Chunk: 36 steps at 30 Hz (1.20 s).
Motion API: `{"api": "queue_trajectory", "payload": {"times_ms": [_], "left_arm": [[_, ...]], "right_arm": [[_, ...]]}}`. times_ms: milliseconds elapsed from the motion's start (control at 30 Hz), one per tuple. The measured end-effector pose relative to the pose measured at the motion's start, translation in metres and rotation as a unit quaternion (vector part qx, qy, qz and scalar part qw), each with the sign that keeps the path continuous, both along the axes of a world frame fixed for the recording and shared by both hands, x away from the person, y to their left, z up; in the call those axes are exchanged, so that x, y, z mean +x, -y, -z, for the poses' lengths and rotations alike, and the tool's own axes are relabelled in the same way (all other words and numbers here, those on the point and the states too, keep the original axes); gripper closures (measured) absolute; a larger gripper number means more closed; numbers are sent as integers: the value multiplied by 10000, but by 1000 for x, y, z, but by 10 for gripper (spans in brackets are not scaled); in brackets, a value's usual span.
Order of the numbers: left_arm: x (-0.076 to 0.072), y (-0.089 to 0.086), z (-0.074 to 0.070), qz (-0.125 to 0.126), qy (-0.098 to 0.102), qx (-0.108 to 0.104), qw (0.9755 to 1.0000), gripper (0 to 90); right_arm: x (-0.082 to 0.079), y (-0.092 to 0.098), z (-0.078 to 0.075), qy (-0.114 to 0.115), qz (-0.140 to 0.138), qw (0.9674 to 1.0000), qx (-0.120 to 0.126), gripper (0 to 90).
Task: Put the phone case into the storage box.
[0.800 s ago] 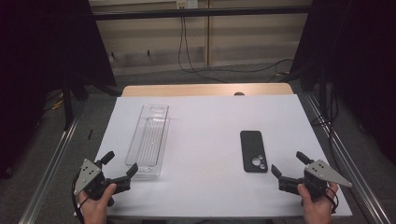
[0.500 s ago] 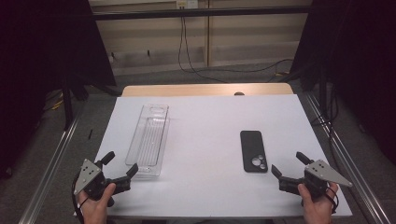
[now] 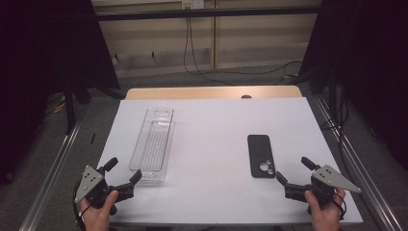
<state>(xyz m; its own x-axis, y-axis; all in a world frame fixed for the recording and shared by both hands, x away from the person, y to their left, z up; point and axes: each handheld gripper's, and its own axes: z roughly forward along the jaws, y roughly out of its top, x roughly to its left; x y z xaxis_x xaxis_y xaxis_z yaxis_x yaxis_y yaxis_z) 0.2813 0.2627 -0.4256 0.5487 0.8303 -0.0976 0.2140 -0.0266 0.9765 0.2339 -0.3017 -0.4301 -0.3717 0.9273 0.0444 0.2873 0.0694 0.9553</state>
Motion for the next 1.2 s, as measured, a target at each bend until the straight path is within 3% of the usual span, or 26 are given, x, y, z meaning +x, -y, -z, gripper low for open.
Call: {"api": "queue_trajectory", "payload": {"times_ms": [200,667,1200], "left_arm": [[1,0,0,-14,-24,-9,10000,28],[1,-2,1,-41,-38,-56,10000,27],[4,-3,2,-80,-60,-46,9999,27]], "right_arm": [[5,-2,-3,-50,-80,9999,139,0],[24,-13,-4,63,-200,9994,-259,0],[49,-28,-6,212,-432,9982,-366,11]]}}
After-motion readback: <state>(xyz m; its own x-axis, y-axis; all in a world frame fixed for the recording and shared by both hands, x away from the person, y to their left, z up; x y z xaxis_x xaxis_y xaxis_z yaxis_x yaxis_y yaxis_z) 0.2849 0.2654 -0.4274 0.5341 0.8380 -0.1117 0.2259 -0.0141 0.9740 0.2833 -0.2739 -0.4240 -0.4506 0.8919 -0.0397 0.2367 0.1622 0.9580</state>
